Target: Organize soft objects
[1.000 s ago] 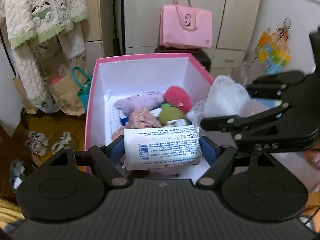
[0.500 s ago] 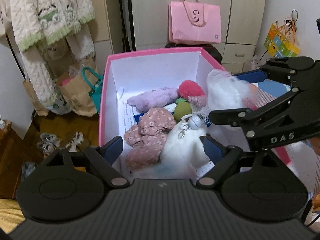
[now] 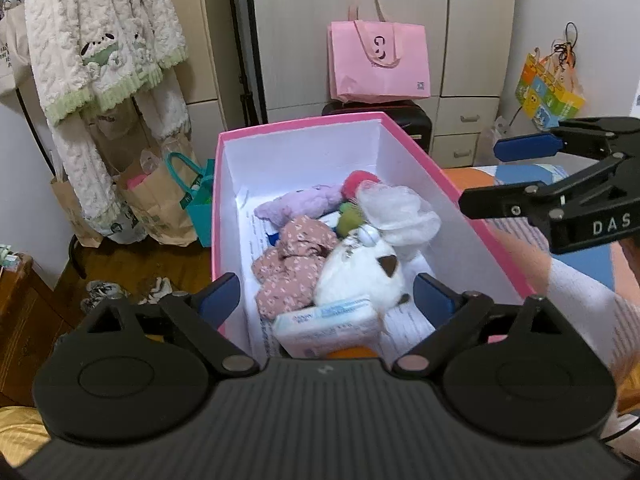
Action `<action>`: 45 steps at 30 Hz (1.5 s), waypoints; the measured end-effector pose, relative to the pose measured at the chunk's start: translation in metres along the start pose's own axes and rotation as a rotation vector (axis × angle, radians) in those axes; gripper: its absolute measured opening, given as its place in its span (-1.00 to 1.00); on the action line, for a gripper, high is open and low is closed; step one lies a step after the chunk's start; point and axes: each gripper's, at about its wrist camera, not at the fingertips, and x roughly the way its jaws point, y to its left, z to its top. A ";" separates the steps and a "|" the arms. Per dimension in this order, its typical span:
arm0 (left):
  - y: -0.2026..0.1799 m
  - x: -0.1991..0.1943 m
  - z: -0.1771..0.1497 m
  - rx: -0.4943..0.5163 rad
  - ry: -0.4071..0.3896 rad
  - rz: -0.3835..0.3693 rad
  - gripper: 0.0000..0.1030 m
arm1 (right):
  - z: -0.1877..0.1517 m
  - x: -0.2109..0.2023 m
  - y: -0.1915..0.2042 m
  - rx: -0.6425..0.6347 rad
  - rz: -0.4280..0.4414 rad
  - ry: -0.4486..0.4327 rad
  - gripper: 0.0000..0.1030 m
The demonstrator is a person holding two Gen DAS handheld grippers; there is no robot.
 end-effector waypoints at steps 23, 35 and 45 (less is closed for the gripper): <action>-0.063 -0.065 -0.005 0.059 -0.066 -0.019 0.88 | -0.029 -0.104 0.011 0.013 -0.116 -0.063 0.70; -0.085 -0.072 -0.006 0.024 -0.036 0.020 0.98 | -0.051 -0.144 0.018 0.031 -0.206 -0.086 0.95; -0.095 -0.072 -0.021 -0.017 -0.045 0.034 0.98 | -0.074 -0.153 0.026 0.075 -0.392 -0.033 1.00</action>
